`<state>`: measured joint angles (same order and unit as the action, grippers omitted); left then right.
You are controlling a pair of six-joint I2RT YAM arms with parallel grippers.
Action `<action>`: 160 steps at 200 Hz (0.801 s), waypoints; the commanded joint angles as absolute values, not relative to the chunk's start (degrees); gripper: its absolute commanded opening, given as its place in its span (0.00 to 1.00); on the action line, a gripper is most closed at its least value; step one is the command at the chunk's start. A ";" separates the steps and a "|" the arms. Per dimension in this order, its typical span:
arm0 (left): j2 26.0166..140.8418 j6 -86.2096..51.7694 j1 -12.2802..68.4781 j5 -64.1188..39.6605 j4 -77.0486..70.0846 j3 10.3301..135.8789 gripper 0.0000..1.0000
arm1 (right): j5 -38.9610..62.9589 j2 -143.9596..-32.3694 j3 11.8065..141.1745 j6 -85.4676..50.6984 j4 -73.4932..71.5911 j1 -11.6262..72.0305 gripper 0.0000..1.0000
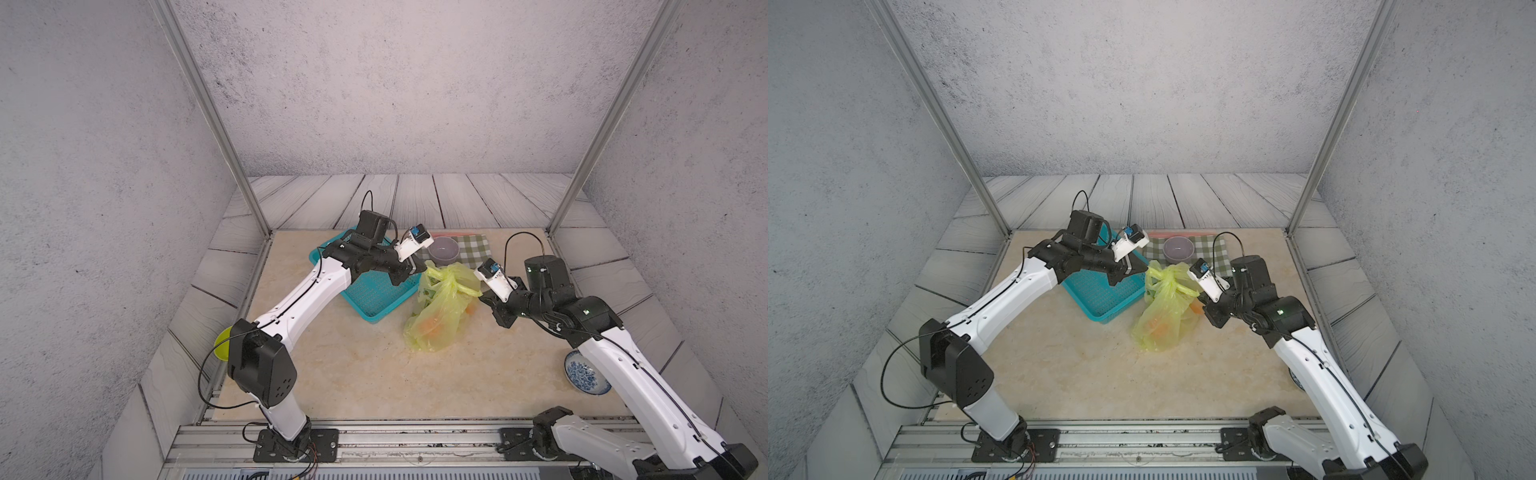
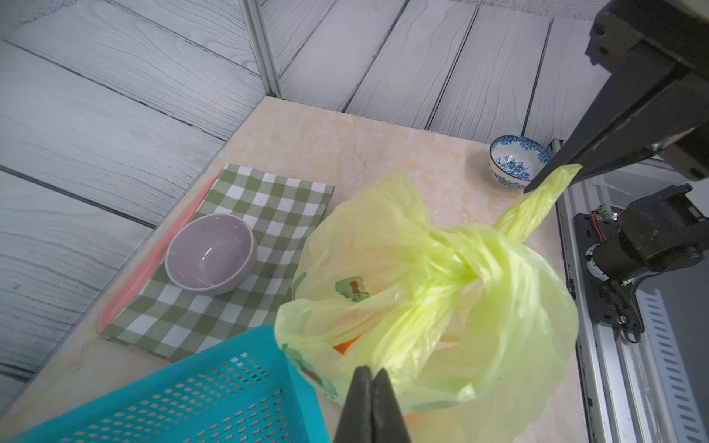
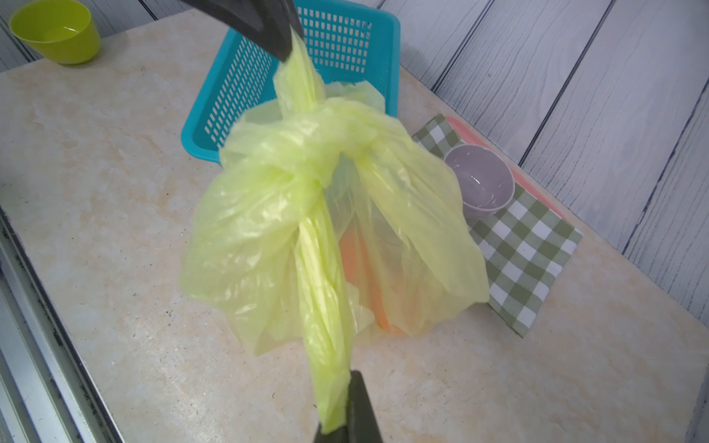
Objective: Place the oranges into plastic bags & tie knots
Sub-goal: Tie the plastic bag at the center of the board.
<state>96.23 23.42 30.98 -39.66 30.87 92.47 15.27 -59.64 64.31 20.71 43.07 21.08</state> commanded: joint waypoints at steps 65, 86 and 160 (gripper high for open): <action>95.88 21.88 23.35 -36.50 27.07 94.31 0.00 | 2.48 -56.72 58.14 20.48 48.84 16.42 0.00; 95.60 21.07 22.03 -35.01 25.67 93.10 0.00 | 0.70 -57.04 57.04 20.48 49.50 14.45 0.00; 93.86 22.75 18.50 -30.85 22.58 86.39 0.00 | -4.56 -56.79 52.58 21.10 49.94 6.70 0.00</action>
<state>96.05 21.82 23.57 -39.79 26.85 87.11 7.46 -57.41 54.61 21.04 41.56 9.63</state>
